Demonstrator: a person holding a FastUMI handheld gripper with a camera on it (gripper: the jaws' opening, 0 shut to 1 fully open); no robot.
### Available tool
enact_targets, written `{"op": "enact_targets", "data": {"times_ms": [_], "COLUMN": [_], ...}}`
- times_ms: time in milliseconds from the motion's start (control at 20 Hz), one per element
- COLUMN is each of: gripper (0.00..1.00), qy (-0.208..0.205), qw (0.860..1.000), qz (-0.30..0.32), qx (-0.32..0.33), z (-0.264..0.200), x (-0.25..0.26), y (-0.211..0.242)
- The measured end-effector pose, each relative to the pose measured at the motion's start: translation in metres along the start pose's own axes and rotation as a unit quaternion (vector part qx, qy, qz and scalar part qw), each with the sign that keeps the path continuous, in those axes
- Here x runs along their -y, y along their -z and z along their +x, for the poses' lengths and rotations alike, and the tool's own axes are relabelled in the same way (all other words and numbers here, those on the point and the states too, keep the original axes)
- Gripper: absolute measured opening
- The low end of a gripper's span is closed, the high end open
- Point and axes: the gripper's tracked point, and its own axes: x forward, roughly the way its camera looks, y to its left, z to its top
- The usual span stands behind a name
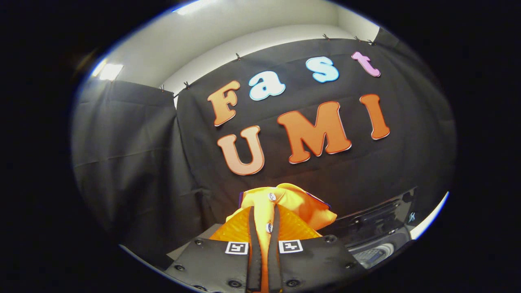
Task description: Put the clothes into the washing machine and then close the washing machine lid.
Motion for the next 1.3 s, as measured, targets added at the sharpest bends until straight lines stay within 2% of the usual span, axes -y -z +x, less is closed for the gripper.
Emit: {"op": "enact_targets", "data": {"times_ms": [200,500,650,850,1050,1300], "gripper": [0.14,0.14,0.14,0.14,0.14,0.14], "qy": [0.031,0.051,0.057,0.074,0.097,0.112], "qw": [0.999,0.998,0.997,0.992,0.984,0.975], "qz": [-0.02,-0.037,-0.025,0.001,0.03,0.032], "qx": [0.017,-0.006,-0.04,-0.097,-0.143,-0.188], "z": [-0.019,-0.04,-0.044,-0.041,-0.037,-0.014], "x": [0.082,0.185,0.23,0.281,0.317,0.347], "y": [-0.022,-0.011,0.027,0.101,0.169,0.238]}}
